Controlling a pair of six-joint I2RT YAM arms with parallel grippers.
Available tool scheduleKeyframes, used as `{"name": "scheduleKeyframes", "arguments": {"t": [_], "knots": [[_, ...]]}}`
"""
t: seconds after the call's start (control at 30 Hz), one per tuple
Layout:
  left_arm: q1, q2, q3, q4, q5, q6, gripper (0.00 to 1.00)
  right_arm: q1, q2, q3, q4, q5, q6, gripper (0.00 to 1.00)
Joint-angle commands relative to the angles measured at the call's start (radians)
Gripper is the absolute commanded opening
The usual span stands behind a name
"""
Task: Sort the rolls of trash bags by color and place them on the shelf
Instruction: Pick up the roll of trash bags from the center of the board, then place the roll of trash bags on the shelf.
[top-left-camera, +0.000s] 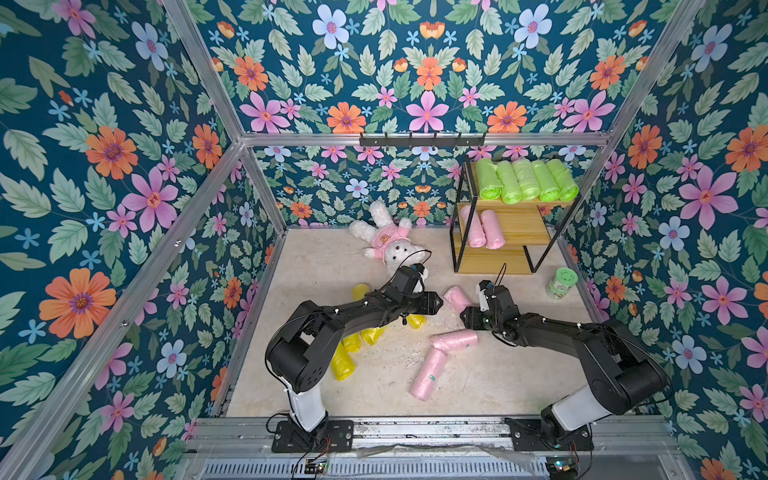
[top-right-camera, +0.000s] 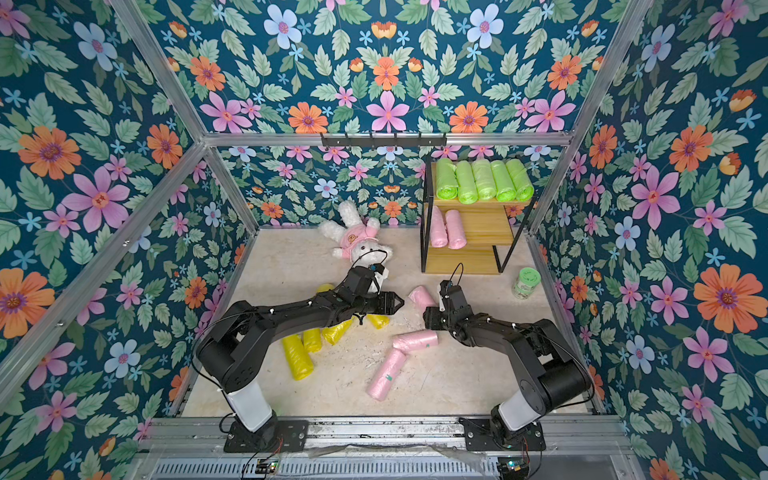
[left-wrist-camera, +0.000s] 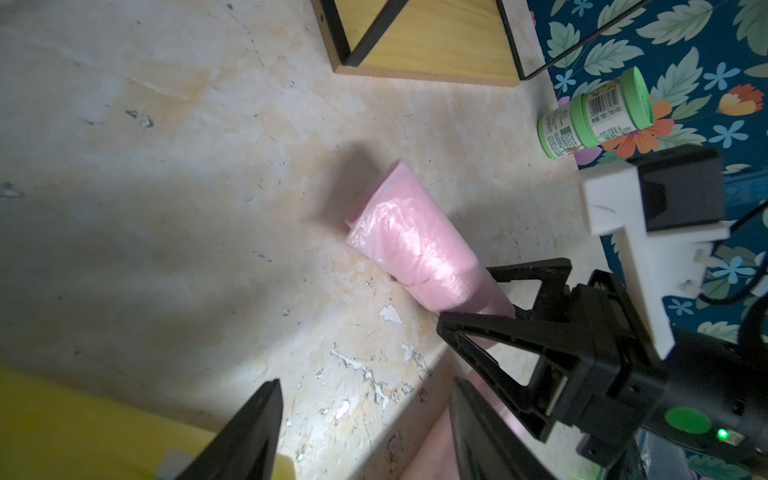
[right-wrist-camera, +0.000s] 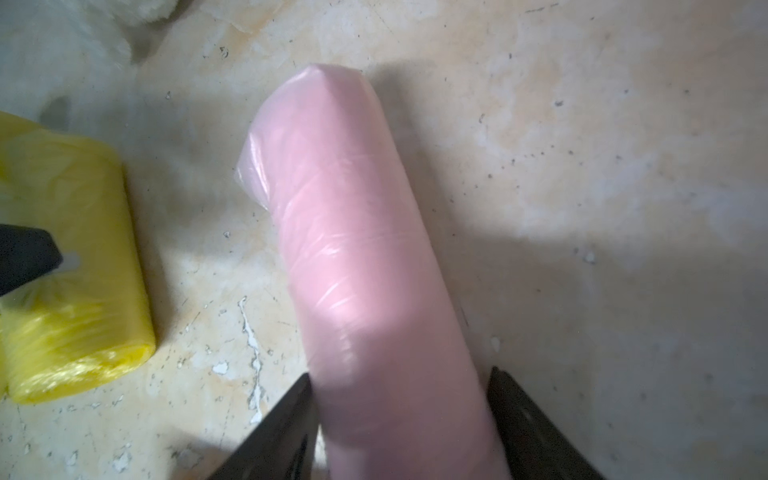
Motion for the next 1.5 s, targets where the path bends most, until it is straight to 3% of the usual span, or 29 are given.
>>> {"name": "scheduleKeyframes", "arguments": {"t": [0.0,0.13,0.4,0.67,0.93,1.17,1.47], "knots": [[0.007,-0.022,-0.008,0.018,-0.009,0.006,0.69,0.001,0.008,0.009,-0.007,-0.016,-0.032,0.58],[0.013,-0.053,-0.023,0.022,-0.02,0.003,0.69,0.002,-0.023,-0.004,0.017,-0.022,-0.045,0.48],[0.023,-0.131,-0.051,0.027,-0.042,-0.003,0.69,-0.002,-0.183,-0.065,0.048,-0.019,-0.041,0.42],[0.026,-0.22,-0.072,0.01,-0.076,0.01,0.7,-0.017,-0.433,-0.065,-0.151,0.022,0.037,0.42],[0.027,-0.263,-0.062,0.001,-0.074,0.032,0.71,-0.159,-0.625,0.048,-0.352,0.024,0.058,0.41],[0.027,-0.265,-0.066,0.032,-0.012,0.031,0.71,-0.282,-0.577,0.2,-0.412,0.069,0.02,0.41],[0.026,-0.268,-0.068,0.088,0.051,0.024,0.71,-0.372,-0.36,0.374,-0.345,0.11,-0.01,0.41]]}}
